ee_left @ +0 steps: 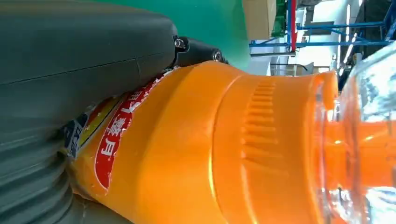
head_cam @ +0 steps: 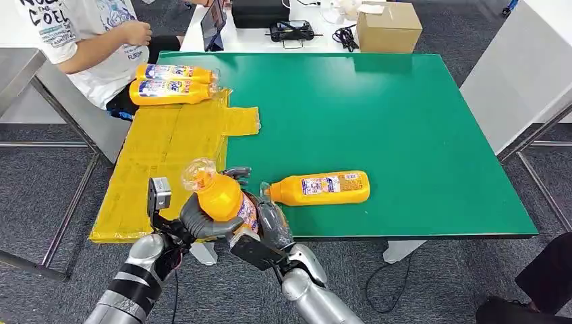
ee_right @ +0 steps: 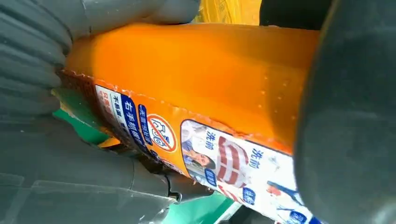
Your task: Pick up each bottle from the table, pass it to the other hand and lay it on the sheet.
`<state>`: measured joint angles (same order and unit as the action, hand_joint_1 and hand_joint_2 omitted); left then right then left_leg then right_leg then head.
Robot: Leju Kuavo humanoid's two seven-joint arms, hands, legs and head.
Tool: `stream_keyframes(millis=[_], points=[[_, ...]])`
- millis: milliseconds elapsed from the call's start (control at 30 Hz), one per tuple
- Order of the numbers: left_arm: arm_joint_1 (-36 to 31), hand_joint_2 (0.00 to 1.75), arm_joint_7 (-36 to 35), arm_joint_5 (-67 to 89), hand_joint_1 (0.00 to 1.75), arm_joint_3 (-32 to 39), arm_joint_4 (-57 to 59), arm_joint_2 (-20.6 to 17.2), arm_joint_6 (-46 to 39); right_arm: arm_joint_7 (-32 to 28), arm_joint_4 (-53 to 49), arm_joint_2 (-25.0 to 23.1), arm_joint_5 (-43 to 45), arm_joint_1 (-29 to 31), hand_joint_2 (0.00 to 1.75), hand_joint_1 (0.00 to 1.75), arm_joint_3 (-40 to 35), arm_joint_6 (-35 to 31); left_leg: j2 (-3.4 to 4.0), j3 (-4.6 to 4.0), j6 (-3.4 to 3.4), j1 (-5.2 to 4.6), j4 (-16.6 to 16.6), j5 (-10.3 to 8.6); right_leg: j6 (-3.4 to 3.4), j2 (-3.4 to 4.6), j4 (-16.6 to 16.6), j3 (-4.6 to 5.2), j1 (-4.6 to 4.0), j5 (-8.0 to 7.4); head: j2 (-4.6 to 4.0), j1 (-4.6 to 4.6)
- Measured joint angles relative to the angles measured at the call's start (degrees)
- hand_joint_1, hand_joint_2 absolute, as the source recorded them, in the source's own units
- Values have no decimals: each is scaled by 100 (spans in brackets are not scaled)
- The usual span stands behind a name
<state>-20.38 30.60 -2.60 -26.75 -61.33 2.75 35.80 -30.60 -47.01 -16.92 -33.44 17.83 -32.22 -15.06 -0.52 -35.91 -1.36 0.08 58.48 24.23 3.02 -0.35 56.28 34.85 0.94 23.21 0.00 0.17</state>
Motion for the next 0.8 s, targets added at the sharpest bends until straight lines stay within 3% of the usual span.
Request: stream_keyframes(millis=[367,400,433,467,567,600,700,733,800], points=[[-26,175,24,-114,175,-15,35,-33,-175,41,55,0,57,39,175,173,-83,-68,0,0,0,-1,0,0,0,0,-1,0,0,0,0,0],[-25,175,9,-155,175,-2,35,-31,-194,59,63,0,50,46,175,155,-85,-72,0,0,0,-1,0,0,0,0,0,0,1,0,0,2],[-20,175,-15,-182,175,18,35,-22,-221,79,68,0,46,55,175,112,-85,-79,0,0,0,-1,0,0,0,0,0,0,0,0,0,0],[-19,175,-50,-232,175,39,35,-9,-260,103,70,0,33,63,175,30,-85,-92,0,0,0,0,0,0,0,0,-1,0,0,0,0,0],[-16,175,-188,-350,175,162,37,48,-442,188,94,0,-39,99,175,30,-81,-177,0,0,0,0,0,0,0,0,0,0,0,0,0,0],[-12,175,-225,-374,175,201,37,68,-505,216,94,0,-59,109,175,3,-79,-208,1,0,0,0,0,0,0,1,0,0,0,0,0,0],[-25,175,-280,-413,175,328,39,125,-630,232,94,0,-118,119,175,0,-79,-232,1,0,0,-1,0,0,0,0,-1,0,1,0,0,2],[-34,175,-288,-417,175,367,39,129,-679,236,94,0,-144,119,0,0,-81,-247,1,0,0,-1,0,0,0,0,0,0,0,0,0,0],[-40,175,-330,-420,175,470,44,147,-855,275,92,0,-190,118,0,0,-81,-361,1,0,0,0,0,0,0,1,-1,1,0,0,0,2]])
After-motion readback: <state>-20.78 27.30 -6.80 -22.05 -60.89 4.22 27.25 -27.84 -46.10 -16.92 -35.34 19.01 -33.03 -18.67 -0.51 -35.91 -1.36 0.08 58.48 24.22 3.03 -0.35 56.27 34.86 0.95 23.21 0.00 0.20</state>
